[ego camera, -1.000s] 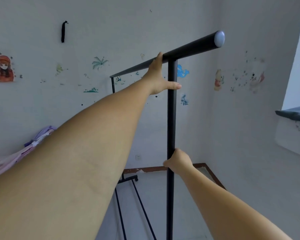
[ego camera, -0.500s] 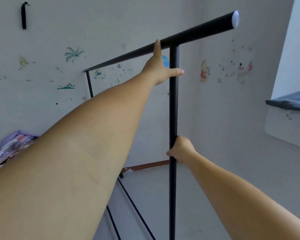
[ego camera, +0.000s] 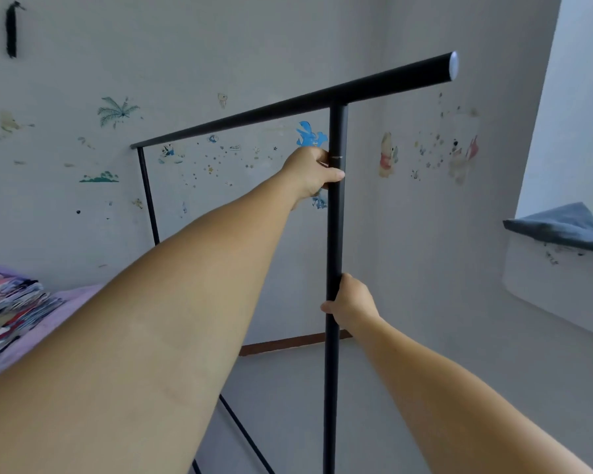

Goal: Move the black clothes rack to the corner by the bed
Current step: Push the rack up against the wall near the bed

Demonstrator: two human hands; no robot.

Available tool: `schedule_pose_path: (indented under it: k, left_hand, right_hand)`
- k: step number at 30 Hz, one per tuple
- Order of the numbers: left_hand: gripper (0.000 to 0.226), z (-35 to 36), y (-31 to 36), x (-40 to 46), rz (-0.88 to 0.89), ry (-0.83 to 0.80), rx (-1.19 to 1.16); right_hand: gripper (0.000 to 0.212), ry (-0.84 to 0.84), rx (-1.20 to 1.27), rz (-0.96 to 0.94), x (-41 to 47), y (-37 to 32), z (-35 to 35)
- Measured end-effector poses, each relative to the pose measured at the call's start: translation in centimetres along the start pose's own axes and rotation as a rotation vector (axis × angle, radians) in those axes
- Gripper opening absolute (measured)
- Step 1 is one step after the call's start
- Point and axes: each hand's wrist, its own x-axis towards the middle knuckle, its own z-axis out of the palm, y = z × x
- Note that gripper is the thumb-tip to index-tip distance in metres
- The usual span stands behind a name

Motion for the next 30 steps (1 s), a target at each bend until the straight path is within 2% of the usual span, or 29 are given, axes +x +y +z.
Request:
schedule_pose_path:
  k: [10, 16, 21, 26, 30]
  left_hand:
    - [0.034, 7.8, 0.0, 6.3, -0.104, 0.092, -0.052]
    - [0.041, 12.6, -2.8, 8.1, -0.266, 0.007, -0.083]
    - [0.046, 15.8, -5.8, 9.0, -0.327, -0.074, -0.097]
    - [0.038, 17.8, -8.4, 10.1, -0.318, -0.135, -0.103]
    - [0.038, 18.7, -9.2, 11.9, -0.254, -0.162, -0.108]
  right_hand:
    - [0.038, -0.086, -0.015, -0.082, 9.0, 5.1, -3.9]
    - [0.038, -0.099, -0.117, -0.096, 12.5, 6.8, -5.6]
    - [0.035, -0.048, -0.018, -0.052, 14.5, 8.2, -5.8]
    - [0.031, 0.030, 0.021, -0.004, 16.3, 9.4, -5.4]
    - [0.037, 0.017, -0.071, 0.055, 17.8, 10.4, -5.4]
